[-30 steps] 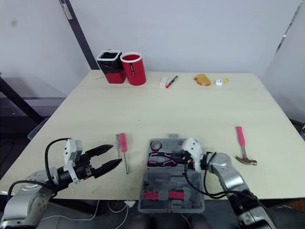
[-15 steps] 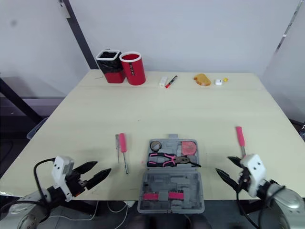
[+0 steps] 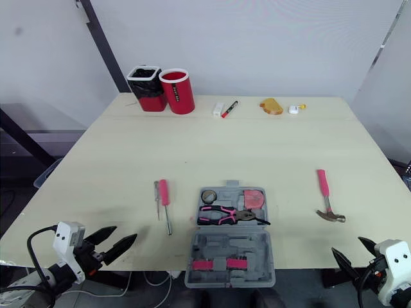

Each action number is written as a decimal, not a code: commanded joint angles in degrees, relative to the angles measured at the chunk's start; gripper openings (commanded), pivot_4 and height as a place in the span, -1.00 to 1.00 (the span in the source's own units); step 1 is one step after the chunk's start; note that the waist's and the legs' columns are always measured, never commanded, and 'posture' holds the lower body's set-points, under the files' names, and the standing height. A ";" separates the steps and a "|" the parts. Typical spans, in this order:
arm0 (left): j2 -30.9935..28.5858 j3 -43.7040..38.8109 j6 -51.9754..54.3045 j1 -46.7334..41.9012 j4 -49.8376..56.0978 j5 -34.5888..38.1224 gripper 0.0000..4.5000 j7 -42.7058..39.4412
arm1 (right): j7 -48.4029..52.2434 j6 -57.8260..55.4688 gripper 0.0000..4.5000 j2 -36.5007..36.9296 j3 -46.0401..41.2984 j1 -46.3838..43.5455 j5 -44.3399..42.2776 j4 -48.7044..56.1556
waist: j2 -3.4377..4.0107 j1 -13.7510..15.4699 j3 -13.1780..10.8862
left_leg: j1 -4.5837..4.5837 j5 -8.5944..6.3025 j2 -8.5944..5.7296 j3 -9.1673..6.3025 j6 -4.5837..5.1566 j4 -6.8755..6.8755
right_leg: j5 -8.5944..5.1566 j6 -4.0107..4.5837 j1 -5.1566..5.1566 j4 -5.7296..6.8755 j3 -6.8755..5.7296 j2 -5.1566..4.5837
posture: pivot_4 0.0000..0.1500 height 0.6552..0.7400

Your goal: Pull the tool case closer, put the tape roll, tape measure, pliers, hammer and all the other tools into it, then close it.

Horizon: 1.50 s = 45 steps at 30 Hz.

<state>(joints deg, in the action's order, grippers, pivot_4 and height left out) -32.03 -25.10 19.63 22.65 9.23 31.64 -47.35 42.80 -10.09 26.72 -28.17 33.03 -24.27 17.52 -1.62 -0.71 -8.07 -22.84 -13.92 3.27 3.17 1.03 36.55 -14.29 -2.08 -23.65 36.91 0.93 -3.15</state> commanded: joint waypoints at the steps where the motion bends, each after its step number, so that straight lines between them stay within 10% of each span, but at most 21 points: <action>1: -2.52 1.14 -0.23 -1.41 3.66 0.01 1.00 -2.01 | 1.07 -0.75 0.97 2.81 0.20 -1.95 -1.63 4.51 | 0.05 0.07 -0.05 | -0.01 0.00 0.00 0.00 0.00 0.00 | 0.00 0.00 0.00 0.00 -0.01 0.00 | 1.00 1.00; 7: -10.16 8.89 3.31 -8.98 4.23 -1.38 0.78 -7.88 | 6.33 -6.09 0.74 13.53 9.66 -10.35 0.91 7.40 | 0.11 0.21 -0.11 | 0.03 0.09 -0.02 0.00 0.13 0.03 | 0.01 0.01 0.04 0.00 -0.05 0.08 | 1.00 1.00; 16: -15.95 26.65 -0.64 -25.21 -5.17 -11.54 -0.98 -18.80 | 15.41 -10.63 -1.00 25.71 30.23 -30.58 10.85 1.54 | 0.03 0.28 -0.17 | -0.06 0.14 -0.28 0.11 0.24 0.00 | 0.16 0.23 0.11 -0.08 -0.05 0.41 | 1.00 1.00; 27: -11.30 39.04 1.36 -36.21 -10.29 -19.67 -0.99 -19.48 | 20.41 -17.16 -1.00 23.51 50.11 -49.58 23.30 -4.26 | -0.03 0.27 -0.22 | -0.16 0.14 -0.21 0.29 0.25 0.15 | 0.19 0.21 0.12 -0.04 -0.04 0.61 | 1.00 1.00; 45: -4.72 42.42 3.99 -39.46 -11.04 -23.80 -0.99 -16.45 | 20.97 -16.61 -1.00 15.64 57.45 -57.46 30.77 -10.70 | -0.03 0.16 -0.22 | -0.15 0.15 -0.20 0.24 0.25 0.66 | 0.20 0.17 0.13 0.54 -0.02 0.64 | 1.00 1.00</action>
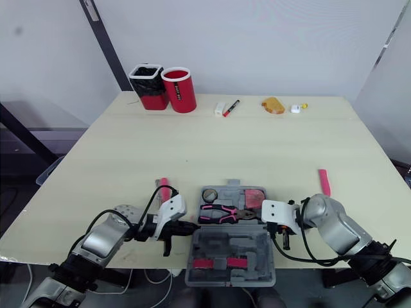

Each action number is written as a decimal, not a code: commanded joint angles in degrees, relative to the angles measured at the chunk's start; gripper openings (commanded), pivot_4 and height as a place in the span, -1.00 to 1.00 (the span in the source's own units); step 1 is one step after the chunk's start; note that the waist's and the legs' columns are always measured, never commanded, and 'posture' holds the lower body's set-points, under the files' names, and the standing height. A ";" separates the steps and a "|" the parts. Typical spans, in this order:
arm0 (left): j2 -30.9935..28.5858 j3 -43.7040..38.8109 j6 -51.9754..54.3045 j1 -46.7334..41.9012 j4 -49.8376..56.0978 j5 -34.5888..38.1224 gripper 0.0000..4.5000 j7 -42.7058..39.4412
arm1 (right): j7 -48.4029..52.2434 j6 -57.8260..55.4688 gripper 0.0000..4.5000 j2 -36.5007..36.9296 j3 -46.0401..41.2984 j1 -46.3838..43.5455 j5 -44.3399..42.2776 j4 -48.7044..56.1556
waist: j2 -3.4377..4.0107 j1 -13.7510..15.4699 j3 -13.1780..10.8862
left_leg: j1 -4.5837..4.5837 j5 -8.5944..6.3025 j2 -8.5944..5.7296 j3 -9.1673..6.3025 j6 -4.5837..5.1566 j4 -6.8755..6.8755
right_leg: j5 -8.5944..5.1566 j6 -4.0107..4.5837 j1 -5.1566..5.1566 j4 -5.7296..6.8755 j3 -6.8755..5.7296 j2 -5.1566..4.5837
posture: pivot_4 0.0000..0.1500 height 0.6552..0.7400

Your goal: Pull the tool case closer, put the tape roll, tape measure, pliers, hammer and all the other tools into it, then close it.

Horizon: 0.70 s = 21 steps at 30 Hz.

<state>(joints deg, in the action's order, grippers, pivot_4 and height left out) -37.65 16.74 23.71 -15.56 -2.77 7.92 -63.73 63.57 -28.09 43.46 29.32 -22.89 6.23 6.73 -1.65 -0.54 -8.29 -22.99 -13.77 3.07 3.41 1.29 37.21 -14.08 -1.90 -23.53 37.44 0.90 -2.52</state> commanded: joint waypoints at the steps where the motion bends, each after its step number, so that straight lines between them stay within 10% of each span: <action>1: 1.10 0.58 -0.22 -1.68 0.59 -0.27 -0.99 0.08 | 0.29 1.52 -1.00 -1.39 -0.04 -1.86 0.49 -0.42 | 0.00 -0.01 0.00 | 0.00 0.00 0.00 0.00 0.00 0.00 | 0.00 0.00 0.00 0.01 0.00 0.00 | 1.00 1.00; 21: 5.70 1.33 -6.43 -12.62 -15.42 -5.01 -0.99 -2.18 | -2.36 5.39 -1.00 -6.36 -1.82 -8.44 3.26 -14.46 | -0.03 -0.16 0.03 | 0.11 0.02 0.00 0.01 0.01 0.21 | 0.10 -0.15 0.03 0.32 0.09 0.08 | 1.00 1.00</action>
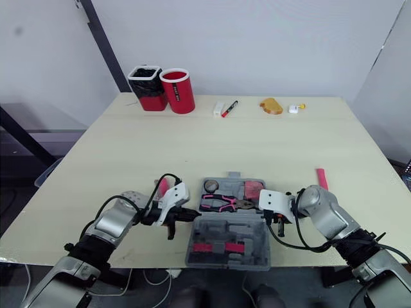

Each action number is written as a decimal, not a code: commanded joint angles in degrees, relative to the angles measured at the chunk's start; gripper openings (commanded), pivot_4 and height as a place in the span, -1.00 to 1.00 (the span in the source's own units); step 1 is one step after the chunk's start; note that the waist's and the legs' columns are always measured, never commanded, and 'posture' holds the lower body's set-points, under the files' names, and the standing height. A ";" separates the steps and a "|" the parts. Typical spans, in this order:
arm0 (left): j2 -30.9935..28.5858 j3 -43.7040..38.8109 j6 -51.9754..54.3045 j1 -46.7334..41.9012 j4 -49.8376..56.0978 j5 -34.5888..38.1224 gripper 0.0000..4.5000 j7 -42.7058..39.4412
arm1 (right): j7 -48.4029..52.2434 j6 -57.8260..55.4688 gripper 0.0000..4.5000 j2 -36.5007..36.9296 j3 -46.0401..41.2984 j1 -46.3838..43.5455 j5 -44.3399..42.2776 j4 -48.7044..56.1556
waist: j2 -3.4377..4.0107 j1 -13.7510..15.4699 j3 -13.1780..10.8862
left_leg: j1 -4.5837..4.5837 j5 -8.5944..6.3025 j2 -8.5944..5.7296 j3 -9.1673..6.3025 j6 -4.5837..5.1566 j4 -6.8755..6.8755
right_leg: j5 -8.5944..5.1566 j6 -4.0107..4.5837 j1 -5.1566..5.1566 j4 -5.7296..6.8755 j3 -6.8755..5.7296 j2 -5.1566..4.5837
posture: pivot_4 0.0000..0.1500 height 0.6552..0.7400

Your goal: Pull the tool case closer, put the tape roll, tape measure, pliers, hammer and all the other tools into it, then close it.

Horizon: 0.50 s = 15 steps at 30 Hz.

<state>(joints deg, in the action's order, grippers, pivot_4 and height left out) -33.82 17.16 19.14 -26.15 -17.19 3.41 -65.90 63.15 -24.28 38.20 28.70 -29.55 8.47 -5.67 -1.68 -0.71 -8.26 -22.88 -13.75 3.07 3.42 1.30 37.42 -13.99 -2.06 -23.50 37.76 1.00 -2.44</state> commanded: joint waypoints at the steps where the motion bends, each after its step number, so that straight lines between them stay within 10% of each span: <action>1: 2.15 0.85 -2.21 -2.51 -1.81 -0.74 -0.99 0.01 | -2.04 1.82 -1.00 -1.33 -1.35 -2.14 1.12 -2.70 | 0.00 0.02 0.00 | 0.00 0.00 0.00 0.00 0.00 0.01 | 0.00 0.00 0.00 0.01 0.02 0.00 | 1.00 1.00; 15: 4.59 0.02 -7.26 -8.44 -12.43 -3.30 -0.99 -0.07 | -2.65 3.29 -1.00 -3.56 -2.07 -3.37 2.31 -6.89 | -0.01 0.09 0.02 | 0.00 0.01 -0.02 0.01 0.00 0.04 | 0.05 -0.07 0.02 0.05 0.06 0.01 | 1.00 1.00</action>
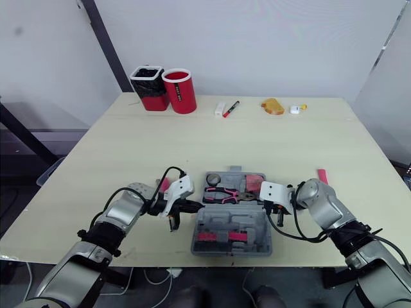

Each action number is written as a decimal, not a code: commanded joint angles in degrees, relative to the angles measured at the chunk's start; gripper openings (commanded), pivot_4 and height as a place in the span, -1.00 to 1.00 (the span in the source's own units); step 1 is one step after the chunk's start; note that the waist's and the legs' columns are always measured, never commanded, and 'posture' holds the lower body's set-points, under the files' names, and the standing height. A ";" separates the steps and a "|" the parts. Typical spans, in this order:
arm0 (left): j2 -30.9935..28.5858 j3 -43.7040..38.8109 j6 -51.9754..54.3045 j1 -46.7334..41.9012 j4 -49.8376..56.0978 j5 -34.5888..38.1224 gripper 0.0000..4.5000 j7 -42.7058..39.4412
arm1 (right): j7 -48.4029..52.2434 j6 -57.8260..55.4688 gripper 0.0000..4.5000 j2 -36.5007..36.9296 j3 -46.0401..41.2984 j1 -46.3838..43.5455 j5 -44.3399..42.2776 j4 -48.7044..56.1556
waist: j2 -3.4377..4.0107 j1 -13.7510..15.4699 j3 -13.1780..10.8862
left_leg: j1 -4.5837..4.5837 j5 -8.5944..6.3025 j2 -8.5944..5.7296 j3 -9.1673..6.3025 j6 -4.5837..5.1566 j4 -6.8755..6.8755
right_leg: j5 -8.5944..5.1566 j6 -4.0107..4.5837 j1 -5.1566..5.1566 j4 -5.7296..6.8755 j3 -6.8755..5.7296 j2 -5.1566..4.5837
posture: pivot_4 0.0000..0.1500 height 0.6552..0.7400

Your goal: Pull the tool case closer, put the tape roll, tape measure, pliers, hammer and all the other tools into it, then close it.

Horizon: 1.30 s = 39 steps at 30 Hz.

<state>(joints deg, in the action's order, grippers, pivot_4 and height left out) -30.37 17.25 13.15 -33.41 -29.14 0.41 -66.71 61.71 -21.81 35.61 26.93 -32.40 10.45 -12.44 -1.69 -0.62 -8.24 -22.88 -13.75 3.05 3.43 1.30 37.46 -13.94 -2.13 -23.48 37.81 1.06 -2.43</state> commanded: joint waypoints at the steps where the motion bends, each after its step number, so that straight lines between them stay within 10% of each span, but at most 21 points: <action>1: 1.19 -0.14 -1.43 -1.28 -0.74 -0.41 -0.99 0.74 | -1.32 0.86 -1.00 -1.15 -0.43 -0.57 0.49 -0.28 | 0.00 -0.03 0.00 | 0.00 0.00 0.00 0.00 0.00 0.00 | 0.00 0.00 0.00 0.00 0.00 0.00 | 1.00 1.00; 39: -0.13 -1.70 -0.80 0.25 0.21 -1.36 -0.99 0.90 | -2.06 3.42 -1.00 -4.66 -2.15 -1.62 2.35 -3.29 | -0.02 -0.53 0.02 | 0.09 0.00 0.14 0.00 0.00 -0.01 | 0.02 0.04 -0.01 0.04 0.09 0.19 | 1.00 1.00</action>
<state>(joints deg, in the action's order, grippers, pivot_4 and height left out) -30.63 15.81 12.13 -33.45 -30.26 -0.95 -66.60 60.69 -19.58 32.02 24.70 -33.02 12.87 -15.40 -1.71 -1.15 -8.22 -22.78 -13.75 3.19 3.42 1.30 37.45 -13.91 -2.09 -23.49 37.85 1.15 -2.22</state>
